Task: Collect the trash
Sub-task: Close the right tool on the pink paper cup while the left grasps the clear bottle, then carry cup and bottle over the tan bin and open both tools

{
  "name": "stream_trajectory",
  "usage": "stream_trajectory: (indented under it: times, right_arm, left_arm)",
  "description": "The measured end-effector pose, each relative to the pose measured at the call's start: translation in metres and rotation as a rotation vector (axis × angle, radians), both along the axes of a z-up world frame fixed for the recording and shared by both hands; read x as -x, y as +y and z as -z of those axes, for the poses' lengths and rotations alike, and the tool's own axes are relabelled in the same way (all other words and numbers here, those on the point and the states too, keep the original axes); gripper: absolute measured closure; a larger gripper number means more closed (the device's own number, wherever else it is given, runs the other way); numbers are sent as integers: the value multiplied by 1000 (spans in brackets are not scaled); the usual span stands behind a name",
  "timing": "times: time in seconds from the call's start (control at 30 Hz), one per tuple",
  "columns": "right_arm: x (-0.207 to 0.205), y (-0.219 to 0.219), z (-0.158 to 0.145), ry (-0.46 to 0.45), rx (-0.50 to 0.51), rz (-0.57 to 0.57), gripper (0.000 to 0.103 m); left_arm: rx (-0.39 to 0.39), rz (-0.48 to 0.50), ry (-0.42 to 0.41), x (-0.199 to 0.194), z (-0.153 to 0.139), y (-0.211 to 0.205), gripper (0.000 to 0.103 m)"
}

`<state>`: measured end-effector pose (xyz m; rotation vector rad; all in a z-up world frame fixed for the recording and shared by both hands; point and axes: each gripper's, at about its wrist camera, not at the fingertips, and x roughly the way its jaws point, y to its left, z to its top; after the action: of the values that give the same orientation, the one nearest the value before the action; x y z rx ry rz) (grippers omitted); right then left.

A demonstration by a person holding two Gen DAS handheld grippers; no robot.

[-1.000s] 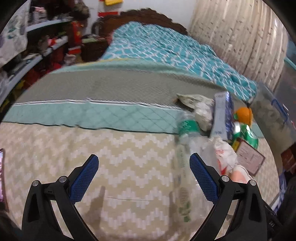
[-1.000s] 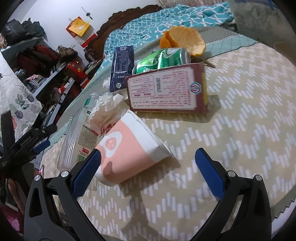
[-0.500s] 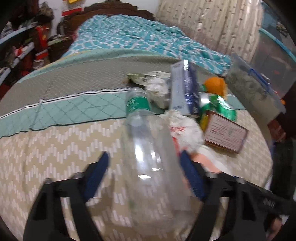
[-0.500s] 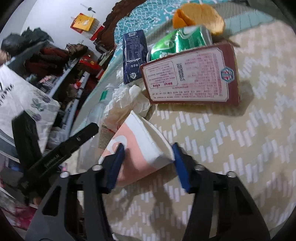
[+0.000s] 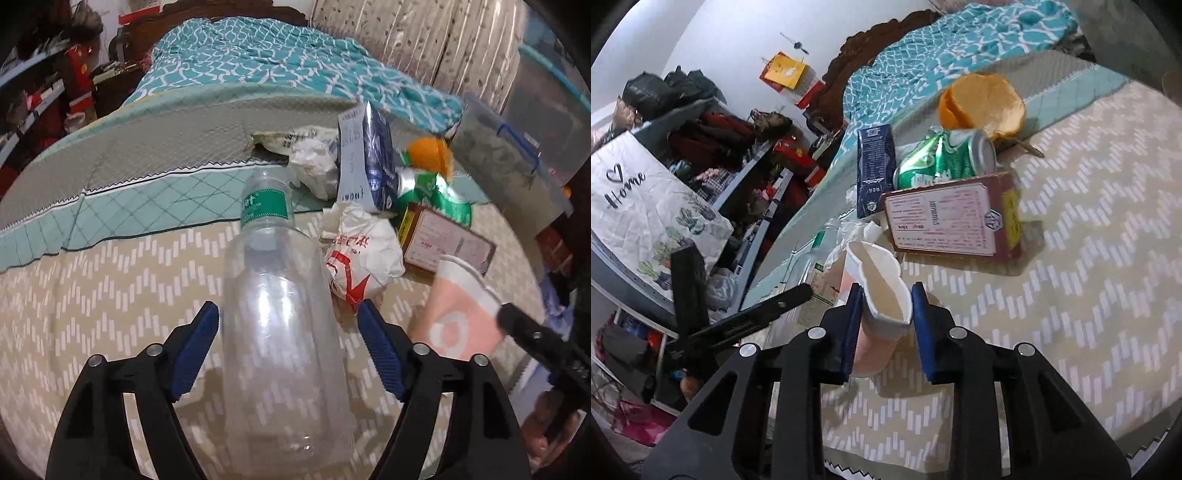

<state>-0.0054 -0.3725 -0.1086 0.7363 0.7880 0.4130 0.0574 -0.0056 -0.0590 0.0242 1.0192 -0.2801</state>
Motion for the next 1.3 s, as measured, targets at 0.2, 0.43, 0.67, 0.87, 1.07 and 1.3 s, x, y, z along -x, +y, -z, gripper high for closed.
stream_trajectory:
  times: [0.2,0.43,0.67,0.87,1.07,1.3]
  right_arm:
    - [-7,-8,18,63,-63,16,33]
    - [-26,16,17,72,-19,-32,33]
    - [-35,19,23,91,-75,-70,50]
    - [-52,11,27,108,-147,-76,62]
    - [-43,-3,6,42,-159,-100,74]
    - [11,-87,-1,-37,-171,23,74]
  left_arm:
    - [-63,-6,-35,11,2,2,45]
    - [133,-8,-77,34,-29,41,45]
    - [147,234,-110,63,-36,-9,44]
    - [101,252,-65,60,-19,-23,45]
    - [110,267,-65,59,-28,-26,45]
    - [110,473,-88,61,-46,-108,45]
